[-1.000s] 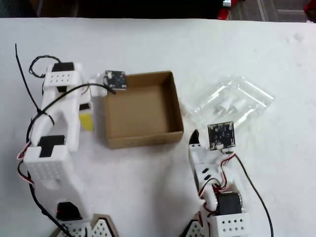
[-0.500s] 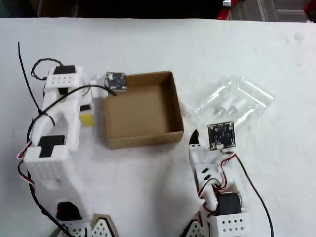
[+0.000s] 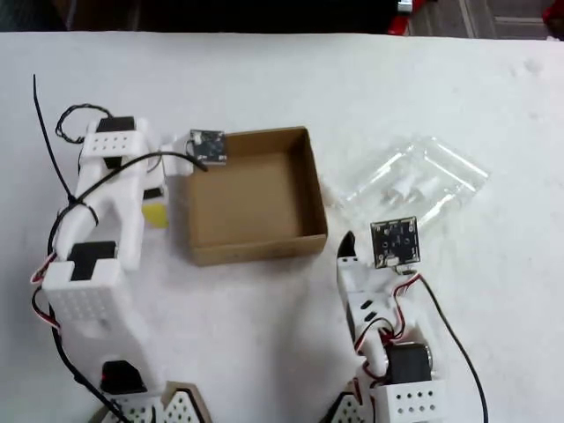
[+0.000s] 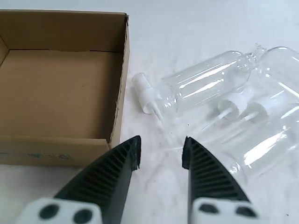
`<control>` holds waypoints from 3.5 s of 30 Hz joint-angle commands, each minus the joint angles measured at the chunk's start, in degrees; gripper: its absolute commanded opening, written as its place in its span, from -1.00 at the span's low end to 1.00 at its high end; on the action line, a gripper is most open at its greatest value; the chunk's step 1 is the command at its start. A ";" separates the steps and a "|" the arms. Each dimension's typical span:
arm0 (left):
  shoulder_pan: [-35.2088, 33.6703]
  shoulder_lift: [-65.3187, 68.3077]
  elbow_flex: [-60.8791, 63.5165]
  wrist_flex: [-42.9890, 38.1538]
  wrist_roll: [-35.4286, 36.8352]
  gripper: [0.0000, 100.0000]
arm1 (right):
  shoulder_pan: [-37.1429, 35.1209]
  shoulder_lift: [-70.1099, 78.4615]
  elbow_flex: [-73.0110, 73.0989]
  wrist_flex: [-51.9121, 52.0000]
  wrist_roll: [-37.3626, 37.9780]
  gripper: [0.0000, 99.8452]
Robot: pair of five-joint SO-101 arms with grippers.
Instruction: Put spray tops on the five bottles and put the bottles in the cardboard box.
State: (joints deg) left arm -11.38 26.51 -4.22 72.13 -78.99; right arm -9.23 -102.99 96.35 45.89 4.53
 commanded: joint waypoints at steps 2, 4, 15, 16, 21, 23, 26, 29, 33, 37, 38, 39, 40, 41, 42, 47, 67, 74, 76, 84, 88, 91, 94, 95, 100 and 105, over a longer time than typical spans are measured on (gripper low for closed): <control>-0.04 -0.40 0.00 0.97 0.18 -0.50 | -0.48 -0.04 0.53 0.40 -0.09 -0.73; -0.04 -0.40 0.09 1.05 0.18 -0.50 | -0.40 -0.04 0.53 0.40 -0.09 -0.73; -0.04 -0.40 0.09 0.97 0.18 -0.50 | -0.40 -0.04 0.53 0.40 -0.09 -0.73; -0.04 -0.40 0.09 0.97 0.18 -0.50 | -0.40 -0.04 0.53 0.40 -0.09 -0.73; -0.04 -0.40 0.09 0.97 0.18 -0.55 | -0.40 -0.04 0.53 0.40 -0.09 -0.73; -0.04 -0.40 0.09 0.97 0.18 -0.67 | -0.40 -0.04 0.53 0.40 -0.09 -0.73; 0.04 -0.40 0.09 0.97 0.18 -0.86 | -0.40 -0.04 0.53 0.40 -0.09 -0.73; 0.66 -0.40 0.09 1.05 0.26 -0.95 | -0.40 -0.04 0.53 0.40 -0.09 -0.73; 2.95 -1.01 -0.62 6.24 0.26 -0.94 | -0.40 -0.04 0.53 0.40 -0.09 -0.73; 5.41 -1.36 -2.99 11.96 0.62 -0.95 | -0.31 -0.04 0.53 0.40 -0.09 -0.73; 5.85 -1.36 -4.13 13.45 1.85 -0.95 | -0.31 -0.04 0.53 0.40 -0.09 -0.73; 6.46 -1.45 -5.54 15.30 3.60 -0.95 | -0.22 -0.04 0.53 0.40 -0.09 -0.73; 6.90 -1.45 -7.21 17.32 5.71 -0.95 | -0.22 -0.04 0.53 0.40 -0.09 -0.73; 7.25 -1.36 -8.79 19.43 7.74 -0.95 | -0.22 -0.04 0.53 0.40 -0.09 -0.73; 7.78 -1.36 -10.37 21.45 9.32 -0.95 | -0.22 -0.04 0.53 0.40 -0.09 -0.73; 10.07 -1.45 -18.55 30.15 16.97 -0.95 | -0.22 -0.04 0.53 0.40 -0.09 -0.73; 18.15 -35.74 -16.70 30.07 47.38 -0.95 | -0.48 -0.04 0.53 0.40 -0.09 -0.73; 18.24 -45.49 -16.00 29.27 60.84 -0.95 | -0.48 -0.04 0.53 0.40 -0.09 -0.74; 18.24 -46.11 -16.00 29.27 62.59 -0.95 | -0.48 -0.04 0.53 0.40 -0.09 -0.74; 18.24 -46.55 -16.00 29.27 68.48 -0.95 | -0.48 -0.04 0.53 0.48 -0.09 -0.74; 18.33 -46.64 -16.00 29.54 69.89 -0.95 | -0.48 -0.04 0.53 0.48 -0.09 -0.74; 18.24 -46.81 -16.00 29.71 71.47 -0.95 | -0.48 -0.04 0.53 0.48 -0.09 -0.74; 18.42 -50.15 -15.12 29.36 72.09 -0.95 | -0.48 -0.04 0.53 0.48 -0.09 -0.74; 19.21 -51.91 -14.15 29.19 72.00 -0.95 | -0.48 -0.04 0.53 0.48 -0.09 -0.74; 25.19 -65.71 -1.14 23.74 71.82 -0.95 | -0.48 -0.04 0.53 0.48 -0.09 -0.74; 25.89 -79.87 21.36 4.92 72.35 -0.95 | -0.48 -0.04 0.53 0.48 -0.09 -0.74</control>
State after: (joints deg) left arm 13.49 -45.41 5.36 88.84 -7.60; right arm -9.23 -102.99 96.35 46.24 4.53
